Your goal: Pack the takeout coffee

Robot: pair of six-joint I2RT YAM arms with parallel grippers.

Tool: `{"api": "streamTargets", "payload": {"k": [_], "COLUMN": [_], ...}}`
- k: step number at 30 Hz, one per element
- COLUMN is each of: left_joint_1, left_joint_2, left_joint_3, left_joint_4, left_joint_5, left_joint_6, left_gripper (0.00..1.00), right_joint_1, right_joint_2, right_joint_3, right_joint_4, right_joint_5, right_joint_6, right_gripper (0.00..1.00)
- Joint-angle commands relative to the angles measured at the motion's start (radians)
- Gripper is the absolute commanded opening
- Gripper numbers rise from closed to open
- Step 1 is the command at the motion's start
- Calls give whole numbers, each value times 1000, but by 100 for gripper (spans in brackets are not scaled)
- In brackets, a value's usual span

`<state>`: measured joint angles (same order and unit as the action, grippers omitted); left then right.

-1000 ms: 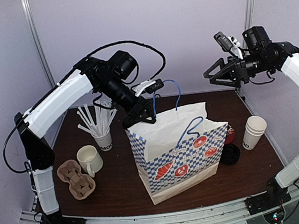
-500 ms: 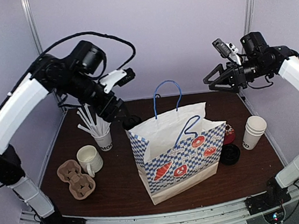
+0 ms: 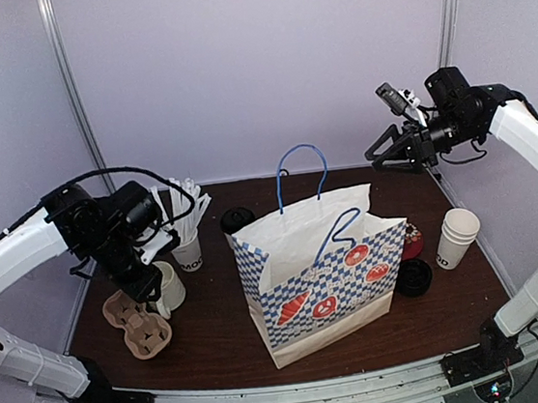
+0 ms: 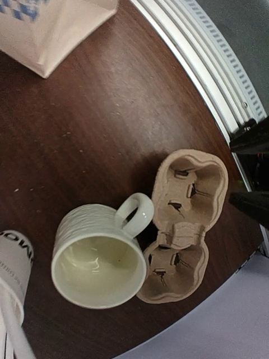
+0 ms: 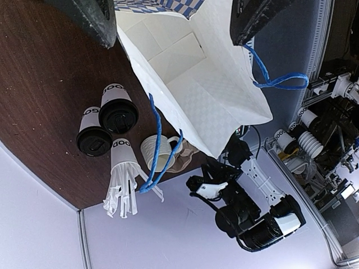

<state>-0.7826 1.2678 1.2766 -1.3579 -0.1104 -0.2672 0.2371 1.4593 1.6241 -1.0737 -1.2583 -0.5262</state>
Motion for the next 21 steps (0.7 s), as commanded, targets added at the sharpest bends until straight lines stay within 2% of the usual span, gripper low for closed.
{"api": "streamTargets", "payload": {"k": [1,3,4,7,14,21], "left_joint_1": [2,2,2,2,2,2], "left_joint_2": [18,58,79,137,165,186], "left_joint_3": [-107,-141,-158,-189,-317,-415], "left_joint_4": [54,60,69,100,230,316], "left_joint_5": [7,-19,-38,-14,-21,-28], "left_joint_6": [-94,-120,-136,-181,-307,-339], "left_gripper": [14,2,1,1,1,3], "right_joint_1": [-5,-5,-5,-5,-5,-5], "right_joint_2": [-8,-14,-17,-30,-51,-45], "right_joint_3": [-2,-10,-16,-34,-45,-55], "right_joint_4": [-32,-33,-32,-29,-40,-48], "right_joint_5": [6,13,18,22,28,20], "right_joint_6": [-46,-52,-56,-65,-83,-98], "right_gripper": [72,72,72,72,72,71]}}
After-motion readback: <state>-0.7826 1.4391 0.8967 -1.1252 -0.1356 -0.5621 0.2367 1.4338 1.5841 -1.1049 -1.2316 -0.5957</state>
